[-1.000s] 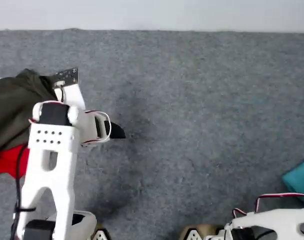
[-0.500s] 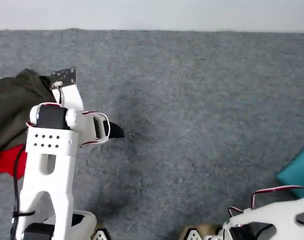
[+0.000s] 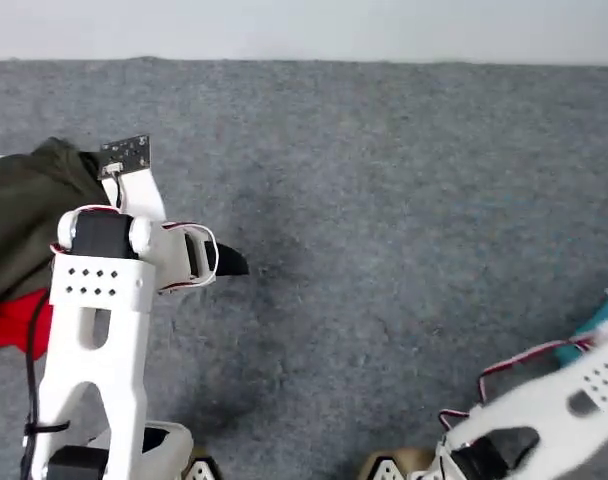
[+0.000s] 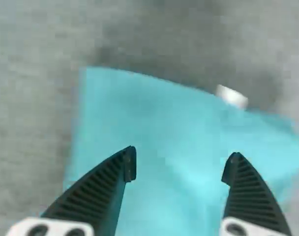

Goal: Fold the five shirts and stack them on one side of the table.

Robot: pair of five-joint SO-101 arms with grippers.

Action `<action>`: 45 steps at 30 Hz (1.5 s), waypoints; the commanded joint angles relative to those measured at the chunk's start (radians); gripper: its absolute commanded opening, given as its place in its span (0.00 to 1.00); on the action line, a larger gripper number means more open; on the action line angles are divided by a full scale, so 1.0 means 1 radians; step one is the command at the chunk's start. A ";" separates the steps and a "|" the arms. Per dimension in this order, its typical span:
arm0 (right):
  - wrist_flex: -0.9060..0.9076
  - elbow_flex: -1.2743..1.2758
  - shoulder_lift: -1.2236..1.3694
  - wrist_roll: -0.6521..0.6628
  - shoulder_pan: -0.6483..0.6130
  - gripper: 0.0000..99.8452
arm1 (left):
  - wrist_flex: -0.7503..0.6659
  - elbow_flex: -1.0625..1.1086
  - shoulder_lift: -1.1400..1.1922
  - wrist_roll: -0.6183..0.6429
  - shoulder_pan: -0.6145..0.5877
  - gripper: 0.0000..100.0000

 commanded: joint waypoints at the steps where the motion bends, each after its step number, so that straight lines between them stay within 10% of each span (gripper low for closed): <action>1: 0.041 -0.021 -0.002 -0.014 -0.120 0.29 | 0.021 0.001 -0.032 -0.012 -0.005 0.37; 27: -0.044 0.015 0.236 -0.008 -0.101 0.04 | 0.023 0.113 -0.034 -0.006 -0.006 0.37; 45: -0.311 -0.327 0.236 -0.011 -0.097 0.04 | 0.023 0.147 -0.035 -0.006 -0.006 0.37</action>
